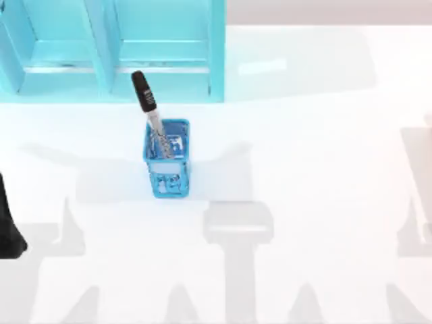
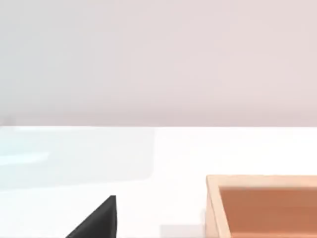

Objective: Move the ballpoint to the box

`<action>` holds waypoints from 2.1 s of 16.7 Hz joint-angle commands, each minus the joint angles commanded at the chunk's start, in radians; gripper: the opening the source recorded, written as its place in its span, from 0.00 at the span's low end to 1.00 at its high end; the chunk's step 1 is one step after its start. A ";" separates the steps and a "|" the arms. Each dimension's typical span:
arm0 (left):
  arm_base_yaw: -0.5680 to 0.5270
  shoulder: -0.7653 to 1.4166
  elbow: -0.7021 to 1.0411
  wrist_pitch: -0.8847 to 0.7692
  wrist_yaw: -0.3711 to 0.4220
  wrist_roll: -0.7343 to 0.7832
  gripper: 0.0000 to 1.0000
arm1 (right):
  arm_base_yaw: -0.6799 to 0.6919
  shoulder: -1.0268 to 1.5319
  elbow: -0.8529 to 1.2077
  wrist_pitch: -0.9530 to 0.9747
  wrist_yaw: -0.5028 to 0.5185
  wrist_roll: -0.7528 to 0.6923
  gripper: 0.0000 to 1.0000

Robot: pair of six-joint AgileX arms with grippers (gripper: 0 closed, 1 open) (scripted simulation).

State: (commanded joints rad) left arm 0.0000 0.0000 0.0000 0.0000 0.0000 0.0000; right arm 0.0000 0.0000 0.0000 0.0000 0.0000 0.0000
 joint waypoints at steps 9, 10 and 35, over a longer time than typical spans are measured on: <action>0.000 0.000 0.000 0.000 0.000 0.000 1.00 | 0.136 0.293 0.199 0.026 -0.052 0.016 1.00; 0.000 0.000 0.000 0.000 0.000 0.000 1.00 | 0.167 0.376 0.250 0.035 -0.062 0.021 1.00; 0.000 0.000 0.000 0.000 0.000 0.000 1.00 | 0.677 1.894 1.122 0.191 -0.221 0.096 1.00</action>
State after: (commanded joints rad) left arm 0.0000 0.0000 0.0000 0.0000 0.0000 0.0000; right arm 0.6771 1.8936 1.1221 0.1910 -0.2207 0.0958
